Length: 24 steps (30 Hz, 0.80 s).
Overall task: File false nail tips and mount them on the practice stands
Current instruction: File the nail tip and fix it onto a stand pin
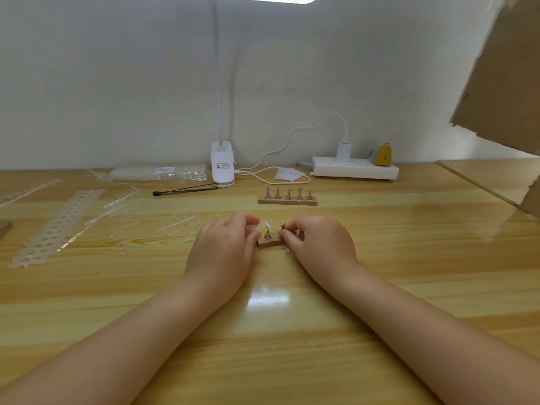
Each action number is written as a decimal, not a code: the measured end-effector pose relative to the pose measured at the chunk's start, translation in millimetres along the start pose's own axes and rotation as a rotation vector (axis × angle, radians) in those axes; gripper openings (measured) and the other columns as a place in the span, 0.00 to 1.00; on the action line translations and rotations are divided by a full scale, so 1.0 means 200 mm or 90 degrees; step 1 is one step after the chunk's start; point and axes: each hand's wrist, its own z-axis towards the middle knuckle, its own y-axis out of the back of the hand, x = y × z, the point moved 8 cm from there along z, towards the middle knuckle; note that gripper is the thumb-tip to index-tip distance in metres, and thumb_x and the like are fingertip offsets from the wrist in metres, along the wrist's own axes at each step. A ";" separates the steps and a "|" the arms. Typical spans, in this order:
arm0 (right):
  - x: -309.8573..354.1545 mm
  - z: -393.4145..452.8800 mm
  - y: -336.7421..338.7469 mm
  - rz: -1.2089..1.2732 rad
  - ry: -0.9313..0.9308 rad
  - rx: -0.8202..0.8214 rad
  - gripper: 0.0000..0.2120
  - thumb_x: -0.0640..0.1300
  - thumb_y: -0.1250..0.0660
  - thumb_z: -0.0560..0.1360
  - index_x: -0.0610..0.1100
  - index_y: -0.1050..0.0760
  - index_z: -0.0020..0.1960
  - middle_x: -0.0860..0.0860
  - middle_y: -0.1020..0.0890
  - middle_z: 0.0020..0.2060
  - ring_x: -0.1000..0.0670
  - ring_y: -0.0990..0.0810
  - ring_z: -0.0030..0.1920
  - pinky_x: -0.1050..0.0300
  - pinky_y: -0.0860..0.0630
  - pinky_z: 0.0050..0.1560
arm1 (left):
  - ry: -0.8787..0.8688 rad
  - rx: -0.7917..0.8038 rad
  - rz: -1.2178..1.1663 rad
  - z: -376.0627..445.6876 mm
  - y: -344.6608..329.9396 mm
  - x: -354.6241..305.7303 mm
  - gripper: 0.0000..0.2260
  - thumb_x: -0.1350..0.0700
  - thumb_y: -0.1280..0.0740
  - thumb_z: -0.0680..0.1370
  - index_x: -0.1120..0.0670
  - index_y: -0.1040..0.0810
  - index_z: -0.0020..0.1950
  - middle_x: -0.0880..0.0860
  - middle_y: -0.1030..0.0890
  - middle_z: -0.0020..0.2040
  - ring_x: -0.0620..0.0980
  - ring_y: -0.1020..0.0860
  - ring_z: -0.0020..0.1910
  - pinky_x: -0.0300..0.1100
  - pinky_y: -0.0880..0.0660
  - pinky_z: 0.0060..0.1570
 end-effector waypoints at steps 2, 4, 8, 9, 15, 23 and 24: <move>0.01 -0.01 0.01 0.007 0.011 -0.008 0.09 0.50 0.36 0.78 0.51 0.18 0.51 0.53 0.17 0.41 0.48 0.21 0.46 0.56 0.27 0.41 | 0.005 0.000 -0.006 0.00 0.00 0.00 0.09 0.54 0.37 0.80 0.53 0.25 0.60 0.48 0.18 0.52 0.51 0.23 0.54 0.43 0.37 0.55; 0.03 -0.02 0.01 0.026 0.027 -0.015 0.08 0.49 0.35 0.77 0.51 0.18 0.51 0.55 0.19 0.37 0.49 0.22 0.44 0.56 0.27 0.40 | 0.004 -0.011 -0.010 0.00 0.01 0.01 0.09 0.55 0.37 0.80 0.54 0.25 0.59 0.48 0.18 0.53 0.51 0.23 0.54 0.44 0.35 0.56; 0.06 -0.04 0.04 0.084 0.077 -0.042 0.04 0.47 0.34 0.76 0.49 0.21 0.48 0.58 0.29 0.30 0.55 0.28 0.34 0.56 0.31 0.35 | -0.016 -0.053 -0.080 -0.01 0.07 0.00 0.08 0.56 0.34 0.79 0.53 0.22 0.57 0.48 0.20 0.52 0.50 0.23 0.51 0.46 0.29 0.53; 0.07 -0.04 0.05 0.097 0.090 -0.047 0.03 0.46 0.34 0.77 0.49 0.22 0.48 0.58 0.28 0.31 0.56 0.29 0.34 0.57 0.31 0.35 | -0.025 -0.058 -0.109 -0.01 0.08 -0.01 0.08 0.56 0.33 0.78 0.53 0.22 0.57 0.48 0.21 0.51 0.48 0.23 0.50 0.44 0.29 0.52; 0.10 -0.08 0.07 0.182 0.142 -0.042 0.04 0.45 0.32 0.77 0.46 0.21 0.49 0.54 0.20 0.39 0.55 0.22 0.39 0.56 0.25 0.43 | -0.088 -0.082 -0.172 -0.03 0.12 -0.08 0.10 0.59 0.29 0.75 0.54 0.19 0.56 0.46 0.20 0.48 0.44 0.23 0.46 0.31 0.31 0.48; 0.14 -0.09 0.09 0.225 0.213 -0.061 0.03 0.42 0.30 0.75 0.42 0.19 0.45 0.53 0.19 0.35 0.55 0.25 0.37 0.61 0.28 0.40 | -0.127 -0.091 -0.172 -0.04 0.12 -0.11 0.11 0.60 0.28 0.73 0.56 0.18 0.55 0.47 0.20 0.48 0.46 0.23 0.46 0.46 0.27 0.51; 0.14 -0.09 0.09 0.229 0.217 -0.063 0.03 0.42 0.30 0.75 0.42 0.18 0.45 0.53 0.19 0.35 0.55 0.24 0.37 0.60 0.27 0.41 | -0.128 -0.089 -0.174 -0.04 0.12 -0.11 0.11 0.60 0.27 0.73 0.56 0.18 0.55 0.46 0.20 0.48 0.46 0.23 0.46 0.47 0.27 0.51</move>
